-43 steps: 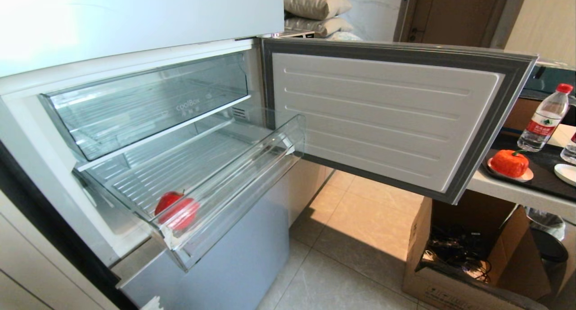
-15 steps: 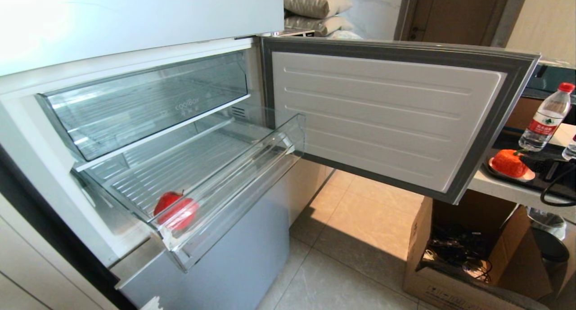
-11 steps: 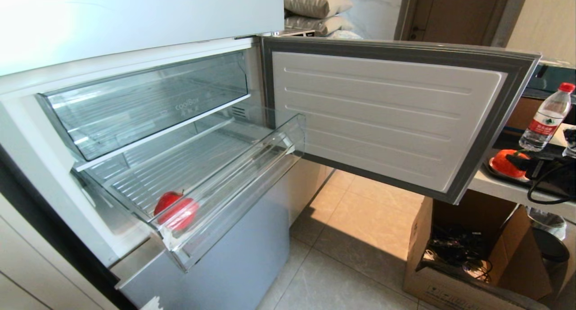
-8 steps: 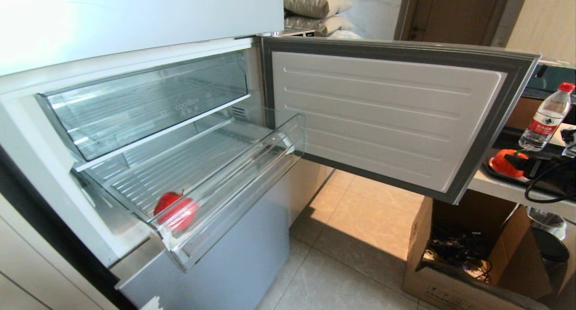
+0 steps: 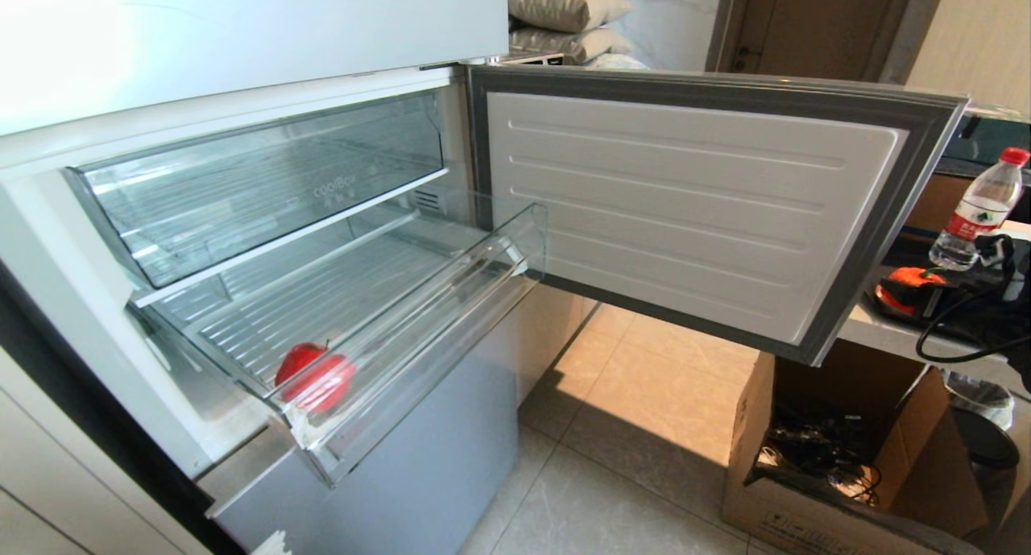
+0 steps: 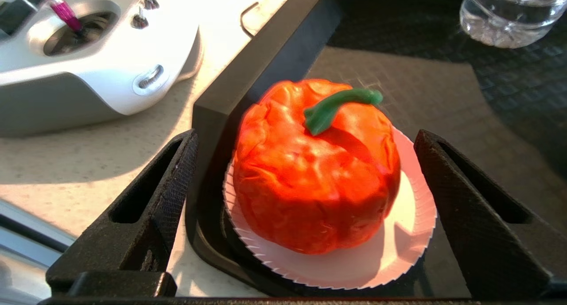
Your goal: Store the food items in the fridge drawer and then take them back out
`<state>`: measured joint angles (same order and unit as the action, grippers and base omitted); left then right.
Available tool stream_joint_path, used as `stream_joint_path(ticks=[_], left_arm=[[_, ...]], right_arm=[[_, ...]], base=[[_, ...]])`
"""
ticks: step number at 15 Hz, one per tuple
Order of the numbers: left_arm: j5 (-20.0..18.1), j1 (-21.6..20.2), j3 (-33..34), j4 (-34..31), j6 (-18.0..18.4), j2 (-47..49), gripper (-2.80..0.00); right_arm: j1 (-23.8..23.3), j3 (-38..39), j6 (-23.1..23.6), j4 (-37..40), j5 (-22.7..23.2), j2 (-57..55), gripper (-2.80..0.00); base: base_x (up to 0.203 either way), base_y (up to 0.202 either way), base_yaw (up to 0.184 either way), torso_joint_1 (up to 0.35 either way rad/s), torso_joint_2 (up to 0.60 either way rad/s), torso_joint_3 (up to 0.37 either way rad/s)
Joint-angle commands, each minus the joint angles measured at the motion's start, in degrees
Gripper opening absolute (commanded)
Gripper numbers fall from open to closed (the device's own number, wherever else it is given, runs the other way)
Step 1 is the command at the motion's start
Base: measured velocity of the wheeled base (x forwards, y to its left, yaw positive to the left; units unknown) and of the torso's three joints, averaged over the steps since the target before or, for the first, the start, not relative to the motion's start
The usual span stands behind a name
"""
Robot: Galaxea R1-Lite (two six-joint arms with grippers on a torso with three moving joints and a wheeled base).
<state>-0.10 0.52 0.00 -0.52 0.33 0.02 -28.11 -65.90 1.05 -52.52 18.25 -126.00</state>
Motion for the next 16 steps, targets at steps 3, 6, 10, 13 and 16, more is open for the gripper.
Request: stream_joint_path(ticks=[3,6,10,13,16], left_arm=[[0.01,0.0,0.0,0.0,0.02,0.0,-2.8],[0.01,0.0,0.0,0.0,0.02,-0.02,-2.8],[0.01,0.0,0.0,-0.05,0.02,-0.02,-2.8],[0.01,0.0,0.0,-0.07,0.02,0.05,-2.8],[0.01,0.0,0.0,0.0,0.02,0.01,-2.8]], right_arm=[[0.07,-0.28,0.01,-0.3,0.04,-0.92,0.0],[0.07,-0.28,0.01,-0.3,-0.05,-1.36,0.0],[0.07,-0.19,-0.17,-0.21,-0.14,-0.92,-2.8],[0.07,-0.01,-0.24,-0.21,-0.22,-0.31,-2.8],[0.0,1.56,-0.11,-0.13,-3.12,4.13,-2.8]], base=[[0.0,0.0,0.0,0.0,0.0,0.0],[0.0,0.0,0.0,0.0,0.0,0.0],[0.0,0.0,0.0,0.0,0.0,0.0],[0.0,0.0,0.0,0.0,0.0,0.0],[0.0,0.0,0.0,0.0,0.0,0.0]])
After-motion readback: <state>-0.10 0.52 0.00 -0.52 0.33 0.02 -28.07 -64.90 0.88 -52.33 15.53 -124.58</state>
